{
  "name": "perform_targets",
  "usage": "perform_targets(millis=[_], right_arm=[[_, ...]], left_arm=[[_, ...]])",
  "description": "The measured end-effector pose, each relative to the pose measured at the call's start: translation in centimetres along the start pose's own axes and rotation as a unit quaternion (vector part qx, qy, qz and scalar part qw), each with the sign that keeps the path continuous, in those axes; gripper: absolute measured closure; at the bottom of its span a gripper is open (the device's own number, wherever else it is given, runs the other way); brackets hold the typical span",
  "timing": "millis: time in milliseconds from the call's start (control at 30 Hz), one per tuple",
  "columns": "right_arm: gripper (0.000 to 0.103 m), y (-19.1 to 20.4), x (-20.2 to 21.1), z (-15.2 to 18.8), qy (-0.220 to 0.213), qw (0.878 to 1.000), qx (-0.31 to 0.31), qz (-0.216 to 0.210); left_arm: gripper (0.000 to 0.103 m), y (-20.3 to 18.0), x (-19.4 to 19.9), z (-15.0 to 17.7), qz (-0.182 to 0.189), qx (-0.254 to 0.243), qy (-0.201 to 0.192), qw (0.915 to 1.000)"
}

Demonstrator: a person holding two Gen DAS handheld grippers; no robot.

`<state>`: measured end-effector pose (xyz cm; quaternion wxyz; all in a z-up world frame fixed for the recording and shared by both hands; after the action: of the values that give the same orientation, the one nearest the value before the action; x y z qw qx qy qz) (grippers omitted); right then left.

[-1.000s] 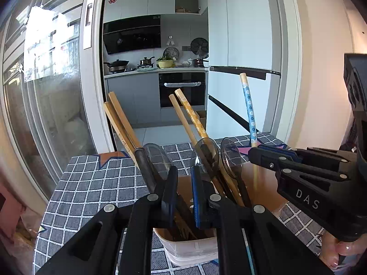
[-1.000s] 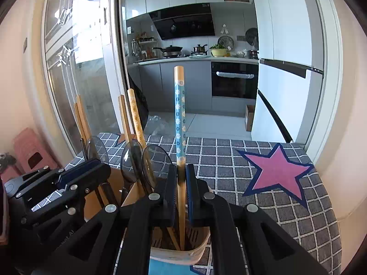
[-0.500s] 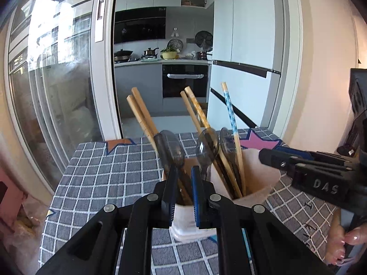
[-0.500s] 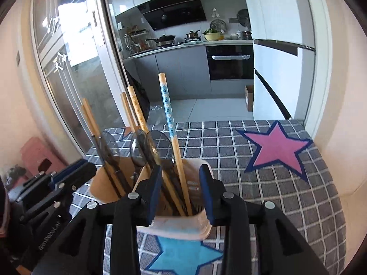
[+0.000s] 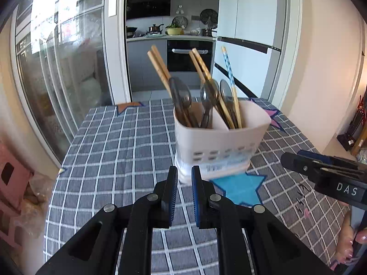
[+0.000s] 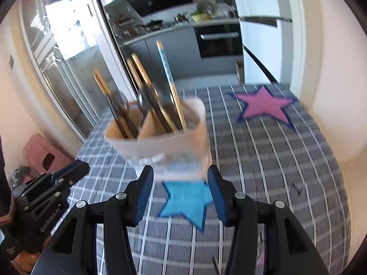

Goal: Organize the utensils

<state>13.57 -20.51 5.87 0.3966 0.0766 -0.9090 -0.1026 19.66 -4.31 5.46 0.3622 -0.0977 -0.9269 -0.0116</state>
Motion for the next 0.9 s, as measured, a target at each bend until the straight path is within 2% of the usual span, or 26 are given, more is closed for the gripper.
perform_targets(millis=[233, 533, 567, 600, 700, 900], right_arm=[[0.050, -0.1, 0.5, 5.2, 0.049, 0.999, -0.010, 0.012], [0.050, -0.5, 1.6, 9.5, 0.077, 0.996, -0.021, 0.031], [0.050, -0.6, 1.7, 9.7, 0.077, 0.996, -0.021, 0.034], [0.050, -0.6, 1.8, 9.8, 0.077, 0.996, -0.021, 0.037], [0.050, -0.8, 2.0, 10.2, 0.079, 0.996, -0.026, 0.038], [0.050, -0.3, 1.4, 11.1, 0.091, 0.995, -0.015, 0.044]], left_arm=[[0.059, -0.2, 0.8, 4.8, 0.015, 0.003, 0.056, 0.9983], [0.057, 0.0, 1.8, 9.2, 0.022, 0.010, 0.083, 0.9962], [0.035, 0.0, 1.9, 9.3, 0.022, 0.010, 0.085, 0.9961], [0.001, 0.1, 2.0, 9.5, 0.021, 0.011, 0.087, 0.9959], [0.000, 0.2, 2.7, 9.9, 0.017, 0.010, 0.075, 0.9970], [0.000, 0.7, 2.7, 10.8, 0.019, 0.017, 0.084, 0.9961]])
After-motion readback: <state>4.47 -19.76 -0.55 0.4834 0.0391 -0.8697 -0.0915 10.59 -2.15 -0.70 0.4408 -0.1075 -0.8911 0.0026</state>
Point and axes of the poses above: each gripper's, at about its wrist camera, not at the fingertips, and x roughly against the way its jaws point, y to its left, z to its underside, the point moved 1 cm from there along -x, roughly the way its jaws point, and after that the axes turned 1 degree about y, right-handed, at the moved point
